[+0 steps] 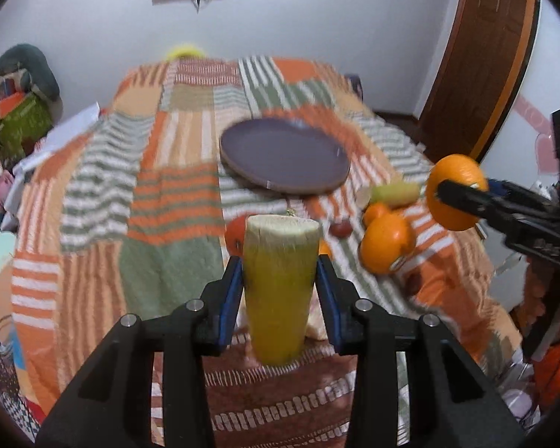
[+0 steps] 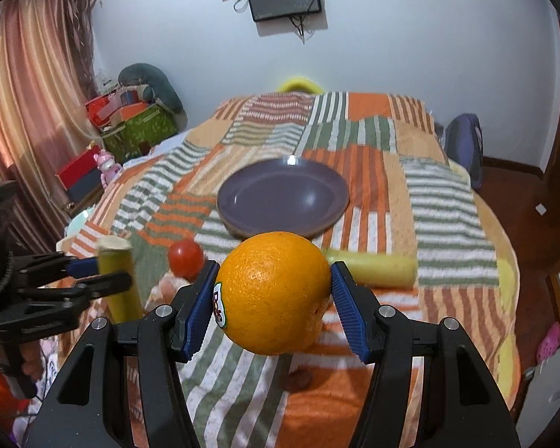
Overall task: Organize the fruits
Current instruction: 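Grasp the zucchini with the left tool while the right tool grasps the large orange, then carry the orange onto the purple plate with the right tool and release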
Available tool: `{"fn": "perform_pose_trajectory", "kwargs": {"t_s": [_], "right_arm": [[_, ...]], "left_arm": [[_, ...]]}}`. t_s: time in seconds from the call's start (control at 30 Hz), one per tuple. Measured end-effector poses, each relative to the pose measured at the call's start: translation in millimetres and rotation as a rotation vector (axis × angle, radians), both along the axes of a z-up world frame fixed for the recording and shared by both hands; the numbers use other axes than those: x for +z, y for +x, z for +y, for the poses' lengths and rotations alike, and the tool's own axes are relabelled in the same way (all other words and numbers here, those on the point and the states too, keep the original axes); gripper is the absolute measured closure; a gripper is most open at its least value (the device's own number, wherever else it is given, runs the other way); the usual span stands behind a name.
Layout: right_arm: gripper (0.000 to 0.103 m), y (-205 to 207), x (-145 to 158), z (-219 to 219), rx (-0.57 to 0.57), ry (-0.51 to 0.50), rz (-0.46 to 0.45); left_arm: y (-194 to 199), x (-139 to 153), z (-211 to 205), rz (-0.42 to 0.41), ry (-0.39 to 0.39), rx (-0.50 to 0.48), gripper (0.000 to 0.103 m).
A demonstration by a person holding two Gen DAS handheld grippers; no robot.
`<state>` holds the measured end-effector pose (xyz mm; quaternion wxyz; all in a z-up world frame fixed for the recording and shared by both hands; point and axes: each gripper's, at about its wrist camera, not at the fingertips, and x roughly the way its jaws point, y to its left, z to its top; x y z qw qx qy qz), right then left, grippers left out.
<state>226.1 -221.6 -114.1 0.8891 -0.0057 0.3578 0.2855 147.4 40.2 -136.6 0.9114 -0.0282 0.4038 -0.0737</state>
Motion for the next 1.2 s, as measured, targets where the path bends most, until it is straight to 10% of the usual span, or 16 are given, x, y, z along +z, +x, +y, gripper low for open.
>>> {"fn": "perform_pose_trajectory", "kwargs": {"t_s": [0.47, 1.2], "right_arm": [[0.046, 34, 27, 6, -0.017, 0.019, -0.086], [0.046, 109, 7, 38, -0.009, -0.024, -0.094]], "left_arm": [[30, 57, -5, -0.156, -0.016, -0.006, 0.065], [133, 28, -4, -0.106, -0.024, 0.002, 0.065]]}}
